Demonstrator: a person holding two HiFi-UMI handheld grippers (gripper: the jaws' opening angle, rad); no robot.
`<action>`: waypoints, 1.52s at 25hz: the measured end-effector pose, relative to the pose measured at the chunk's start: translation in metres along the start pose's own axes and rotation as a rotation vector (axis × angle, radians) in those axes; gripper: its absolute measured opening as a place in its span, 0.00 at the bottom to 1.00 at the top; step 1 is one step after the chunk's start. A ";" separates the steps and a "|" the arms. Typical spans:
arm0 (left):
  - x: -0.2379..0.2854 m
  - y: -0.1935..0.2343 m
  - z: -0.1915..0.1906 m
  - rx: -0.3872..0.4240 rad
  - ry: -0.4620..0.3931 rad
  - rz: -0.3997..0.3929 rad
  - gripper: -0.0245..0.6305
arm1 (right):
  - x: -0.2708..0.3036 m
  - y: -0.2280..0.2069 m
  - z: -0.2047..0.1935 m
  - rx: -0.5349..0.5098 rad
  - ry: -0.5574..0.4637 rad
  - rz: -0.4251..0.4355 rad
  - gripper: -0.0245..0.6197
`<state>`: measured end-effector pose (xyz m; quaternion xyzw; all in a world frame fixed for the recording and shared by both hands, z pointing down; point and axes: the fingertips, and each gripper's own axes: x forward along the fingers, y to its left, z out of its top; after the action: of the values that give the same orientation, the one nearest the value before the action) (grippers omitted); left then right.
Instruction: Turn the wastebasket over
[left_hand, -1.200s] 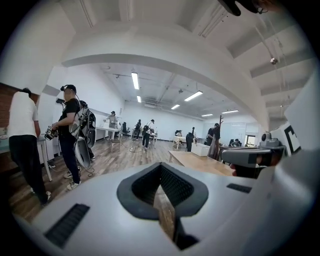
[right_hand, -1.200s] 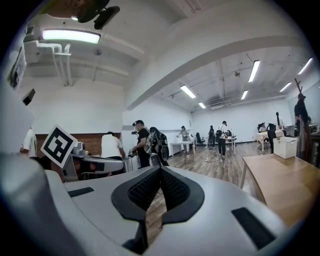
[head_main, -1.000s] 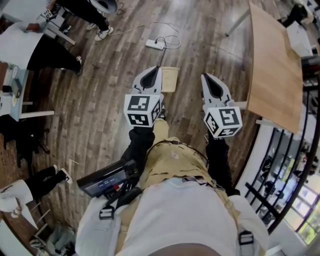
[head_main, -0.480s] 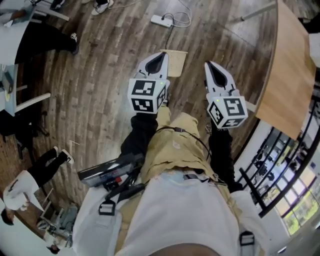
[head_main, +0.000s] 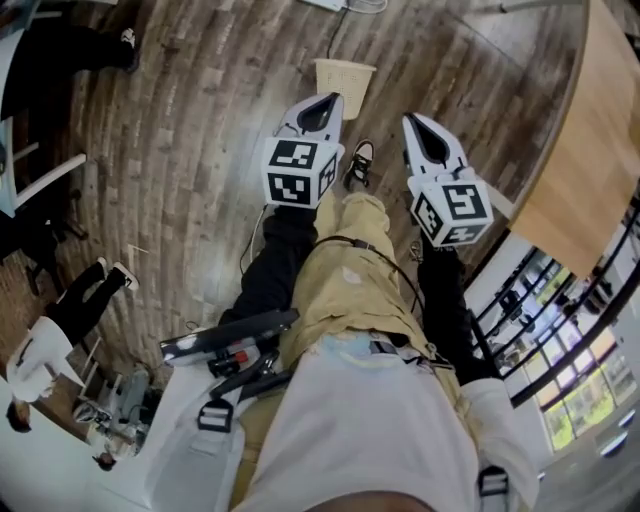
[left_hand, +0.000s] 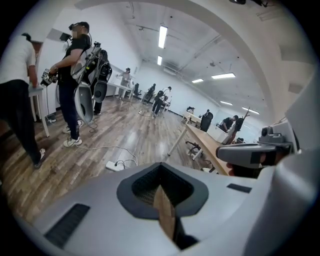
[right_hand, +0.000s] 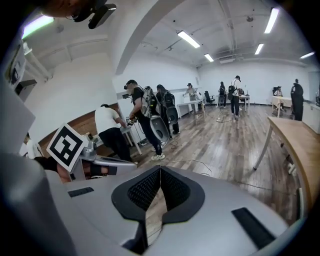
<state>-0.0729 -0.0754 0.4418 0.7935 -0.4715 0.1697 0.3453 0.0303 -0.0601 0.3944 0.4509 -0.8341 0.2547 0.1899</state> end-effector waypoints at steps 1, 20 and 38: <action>0.006 0.007 -0.008 -0.022 0.015 0.012 0.04 | 0.010 -0.003 -0.004 0.001 0.011 0.018 0.07; 0.143 0.111 -0.218 -0.143 0.256 0.104 0.04 | 0.172 -0.077 -0.210 0.114 0.214 0.151 0.07; 0.225 0.179 -0.289 -0.112 0.344 0.138 0.04 | 0.300 -0.124 -0.326 0.026 0.414 0.209 0.07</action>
<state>-0.0991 -0.0698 0.8483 0.6981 -0.4676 0.2995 0.4520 0.0077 -0.1200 0.8495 0.3027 -0.8161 0.3709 0.3237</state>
